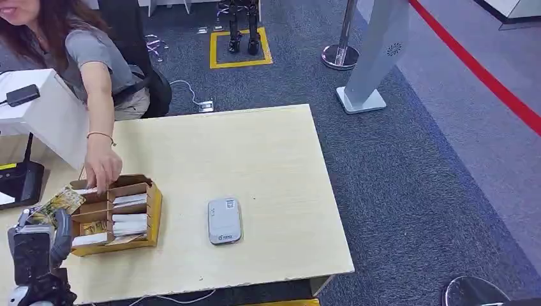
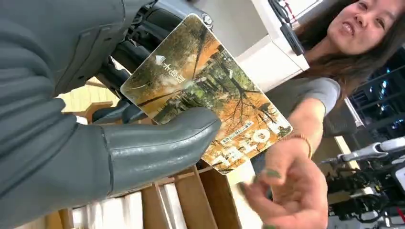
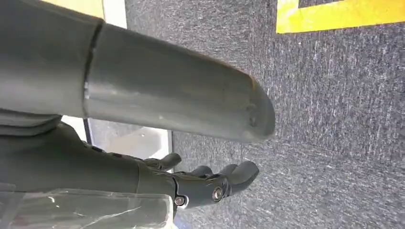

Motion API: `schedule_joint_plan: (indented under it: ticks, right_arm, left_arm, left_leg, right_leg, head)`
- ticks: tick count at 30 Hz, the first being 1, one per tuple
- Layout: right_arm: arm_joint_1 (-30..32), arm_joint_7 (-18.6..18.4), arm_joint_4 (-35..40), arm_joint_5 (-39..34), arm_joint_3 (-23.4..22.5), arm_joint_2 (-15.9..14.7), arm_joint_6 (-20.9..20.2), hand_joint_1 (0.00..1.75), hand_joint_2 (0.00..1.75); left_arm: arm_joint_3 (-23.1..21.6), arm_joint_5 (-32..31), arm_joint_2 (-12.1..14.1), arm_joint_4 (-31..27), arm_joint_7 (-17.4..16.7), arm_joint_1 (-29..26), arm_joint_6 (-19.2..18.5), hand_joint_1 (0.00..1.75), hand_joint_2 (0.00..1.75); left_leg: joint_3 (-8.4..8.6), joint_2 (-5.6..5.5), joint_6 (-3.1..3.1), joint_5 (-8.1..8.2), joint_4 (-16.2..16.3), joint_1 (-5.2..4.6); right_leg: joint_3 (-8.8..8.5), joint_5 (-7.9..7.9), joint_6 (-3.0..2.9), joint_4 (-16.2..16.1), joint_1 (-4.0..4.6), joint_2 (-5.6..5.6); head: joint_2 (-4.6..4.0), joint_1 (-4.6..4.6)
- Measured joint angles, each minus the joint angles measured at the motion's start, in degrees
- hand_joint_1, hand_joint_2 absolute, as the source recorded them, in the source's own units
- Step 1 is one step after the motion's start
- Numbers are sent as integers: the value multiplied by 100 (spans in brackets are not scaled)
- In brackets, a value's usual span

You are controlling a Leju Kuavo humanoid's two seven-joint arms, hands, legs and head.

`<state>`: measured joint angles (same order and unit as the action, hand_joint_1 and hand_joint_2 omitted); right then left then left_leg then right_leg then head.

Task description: Pass the card to the sensor for recognition and then transmit it.

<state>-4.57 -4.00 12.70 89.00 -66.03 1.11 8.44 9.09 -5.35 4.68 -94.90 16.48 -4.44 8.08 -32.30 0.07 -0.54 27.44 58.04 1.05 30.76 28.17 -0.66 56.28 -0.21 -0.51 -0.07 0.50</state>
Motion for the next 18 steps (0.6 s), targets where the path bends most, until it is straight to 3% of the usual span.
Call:
schedule_joint_plan:
  ticks: [7,15,18]
  right_arm:
    - [-7,-4,0,0,79,35,-4,0,0]
    - [-6,-55,0,39,96,48,-66,0,0]
    - [-7,-118,0,90,131,50,-92,0,0]
  left_arm:
    - [-314,-946,-7,-4,61,93,500,175,175]
    - [-599,-1474,-15,-13,61,227,748,175,175]
    - [-773,-2105,-15,0,-13,379,1016,175,175]
  left_leg:
    - [0,-1,0,0,1,0]
    - [0,-1,0,0,2,0]
    - [0,-1,0,0,2,0]
  right_leg:
    - [-1,0,0,0,0,-1]
    - [0,0,0,0,0,-1]
    - [0,-1,0,0,0,-1]
  head:
    - [0,-2]
    - [0,-2]
    - [0,-2]
